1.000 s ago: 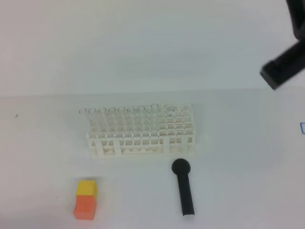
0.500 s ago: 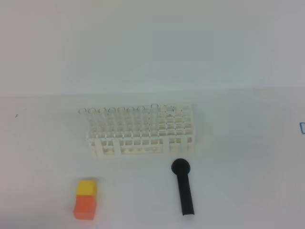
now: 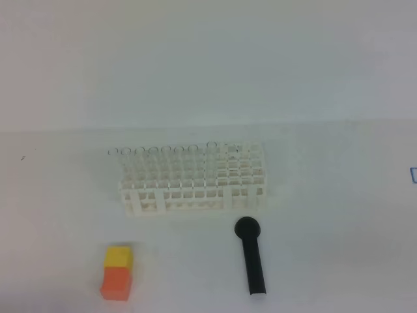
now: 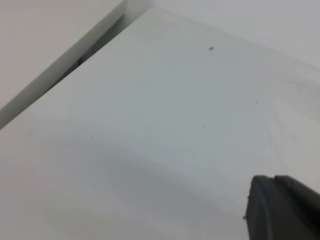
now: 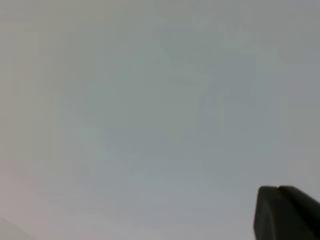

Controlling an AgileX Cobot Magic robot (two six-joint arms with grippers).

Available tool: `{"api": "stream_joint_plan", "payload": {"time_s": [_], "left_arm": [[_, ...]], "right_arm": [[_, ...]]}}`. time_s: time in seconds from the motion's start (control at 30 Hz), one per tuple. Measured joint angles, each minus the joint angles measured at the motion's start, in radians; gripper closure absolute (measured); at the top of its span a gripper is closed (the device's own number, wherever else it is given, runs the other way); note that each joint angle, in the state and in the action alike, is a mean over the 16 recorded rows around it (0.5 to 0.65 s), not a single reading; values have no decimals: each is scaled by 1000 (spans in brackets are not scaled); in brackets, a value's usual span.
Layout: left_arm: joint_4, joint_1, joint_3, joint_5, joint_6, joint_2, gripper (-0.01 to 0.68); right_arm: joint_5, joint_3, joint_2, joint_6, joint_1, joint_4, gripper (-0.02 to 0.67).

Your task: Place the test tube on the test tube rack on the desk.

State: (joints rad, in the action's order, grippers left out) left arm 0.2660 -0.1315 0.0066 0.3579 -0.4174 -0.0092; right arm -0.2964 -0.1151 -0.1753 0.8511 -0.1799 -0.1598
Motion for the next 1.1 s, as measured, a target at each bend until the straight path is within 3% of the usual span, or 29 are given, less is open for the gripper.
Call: {"api": "stream_joint_plan", "payload": {"time_s": [0.63, 0.8, 1.1], "left_arm": [[0, 1, -6, 3, 0, 5, 673], [0, 1, -6, 3, 0, 5, 673], [0, 1, -6, 3, 0, 5, 673]], "right_arm": [[-5, 142, 96, 11, 23, 85, 650], [75, 145, 119, -181, 23, 113, 650], [338, 145, 161, -719, 23, 197, 650]]}}
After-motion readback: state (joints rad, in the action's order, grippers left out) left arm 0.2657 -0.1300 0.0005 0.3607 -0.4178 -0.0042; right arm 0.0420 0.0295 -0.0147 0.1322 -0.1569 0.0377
